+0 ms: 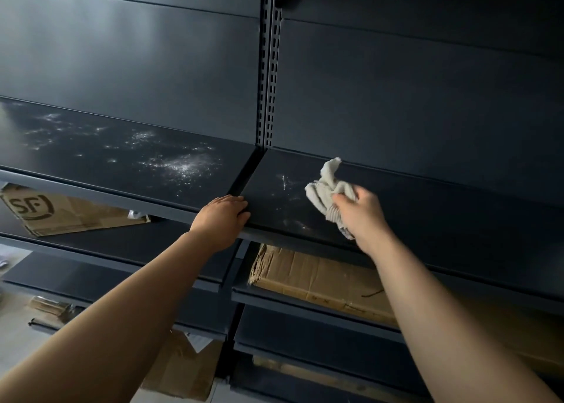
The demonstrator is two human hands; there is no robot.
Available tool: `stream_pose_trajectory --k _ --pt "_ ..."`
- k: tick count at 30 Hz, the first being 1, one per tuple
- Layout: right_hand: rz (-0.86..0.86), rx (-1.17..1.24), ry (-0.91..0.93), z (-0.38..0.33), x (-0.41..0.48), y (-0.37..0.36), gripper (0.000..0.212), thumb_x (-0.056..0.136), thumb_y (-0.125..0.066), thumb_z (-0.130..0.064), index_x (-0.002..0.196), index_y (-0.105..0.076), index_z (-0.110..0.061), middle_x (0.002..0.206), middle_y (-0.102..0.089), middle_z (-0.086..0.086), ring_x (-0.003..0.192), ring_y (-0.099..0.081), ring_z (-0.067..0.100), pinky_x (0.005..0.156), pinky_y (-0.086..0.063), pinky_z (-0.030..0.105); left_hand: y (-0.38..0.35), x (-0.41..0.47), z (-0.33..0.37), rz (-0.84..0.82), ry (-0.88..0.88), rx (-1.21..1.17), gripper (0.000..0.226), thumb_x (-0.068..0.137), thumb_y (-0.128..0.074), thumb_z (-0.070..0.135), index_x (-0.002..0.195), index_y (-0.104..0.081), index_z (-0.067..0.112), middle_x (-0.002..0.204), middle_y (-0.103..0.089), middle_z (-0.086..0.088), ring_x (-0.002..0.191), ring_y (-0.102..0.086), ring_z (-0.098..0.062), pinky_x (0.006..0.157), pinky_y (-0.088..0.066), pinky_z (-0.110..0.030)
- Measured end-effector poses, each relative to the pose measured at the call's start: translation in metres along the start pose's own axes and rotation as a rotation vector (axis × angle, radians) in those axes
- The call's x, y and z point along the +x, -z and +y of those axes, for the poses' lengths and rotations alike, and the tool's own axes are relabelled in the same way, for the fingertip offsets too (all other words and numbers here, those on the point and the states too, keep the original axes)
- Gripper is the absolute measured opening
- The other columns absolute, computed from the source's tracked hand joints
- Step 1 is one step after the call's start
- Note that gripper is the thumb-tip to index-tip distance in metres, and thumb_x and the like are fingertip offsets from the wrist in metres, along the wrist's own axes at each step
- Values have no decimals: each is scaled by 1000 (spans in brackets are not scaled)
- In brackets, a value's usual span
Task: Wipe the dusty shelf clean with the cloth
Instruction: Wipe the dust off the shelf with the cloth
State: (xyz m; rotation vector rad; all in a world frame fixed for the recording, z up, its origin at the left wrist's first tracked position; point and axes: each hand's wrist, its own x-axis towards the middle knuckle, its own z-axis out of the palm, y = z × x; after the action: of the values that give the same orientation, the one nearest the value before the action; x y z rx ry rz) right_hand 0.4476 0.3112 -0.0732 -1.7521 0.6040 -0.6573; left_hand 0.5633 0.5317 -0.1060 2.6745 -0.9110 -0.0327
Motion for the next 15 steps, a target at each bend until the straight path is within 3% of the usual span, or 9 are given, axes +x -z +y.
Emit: stream_pose_trajectory --k 2,5,7,9,12,14,15 --pt "2 -64 89 0 0 6 19 87 -58 -11 102 -67 -19 88 -66 -2 80 -62 12 67 -48 22 1 0 2 1 6 -5 45 99 -39 33 141 -42 16 151 -37 0 140 -30 -17 114 -22 -30" --pt "-167 -459 185 25 -15 -4 26 87 -57 -10 110 -68 -13 103 -63 8 93 -60 20 79 -46 26 4 0 3 -22 10 12 46 99 -38 33 141 -41 16 151 -36 0 140 -30 -17 114 -22 -30" --pt "-198 -427 126 26 -8 -4 24 86 -58 -8 106 -70 -12 103 -68 11 88 -60 17 75 -44 26 5 1 2 -35 12 21 46 99 -38 33 142 -40 16 152 -36 0 141 -29 -17 114 -21 -30" --pt "-93 -307 102 16 10 5 25 85 -59 -11 108 -68 -14 104 -70 10 89 -63 18 76 -46 27 5 2 2 -46 16 21 46 99 -38 33 142 -40 17 152 -35 -1 141 -29 -18 115 -22 -32" --pt "-18 -365 40 13 37 30 55 89 -55 -17 139 -40 -34 121 -50 4 99 -60 23 91 -49 34 4 3 2 -48 32 10 47 98 -38 34 142 -40 18 152 -35 0 140 -30 -18 114 -23 -33" --pt "-29 -643 -16 27 42 43 64 90 -48 -15 143 -26 -43 127 -34 5 99 -56 28 94 -45 36 4 3 2 -45 36 7 47 98 -38 34 142 -40 18 152 -35 0 140 -30 -18 114 -23 -33" --pt "-3 -747 -2 37 45 47 63 89 -48 -14 142 -29 -44 134 -31 5 109 -54 31 98 -42 37 3 3 2 -42 32 9 47 98 -38 34 142 -40 18 152 -35 0 140 -31 -18 114 -24 -33"
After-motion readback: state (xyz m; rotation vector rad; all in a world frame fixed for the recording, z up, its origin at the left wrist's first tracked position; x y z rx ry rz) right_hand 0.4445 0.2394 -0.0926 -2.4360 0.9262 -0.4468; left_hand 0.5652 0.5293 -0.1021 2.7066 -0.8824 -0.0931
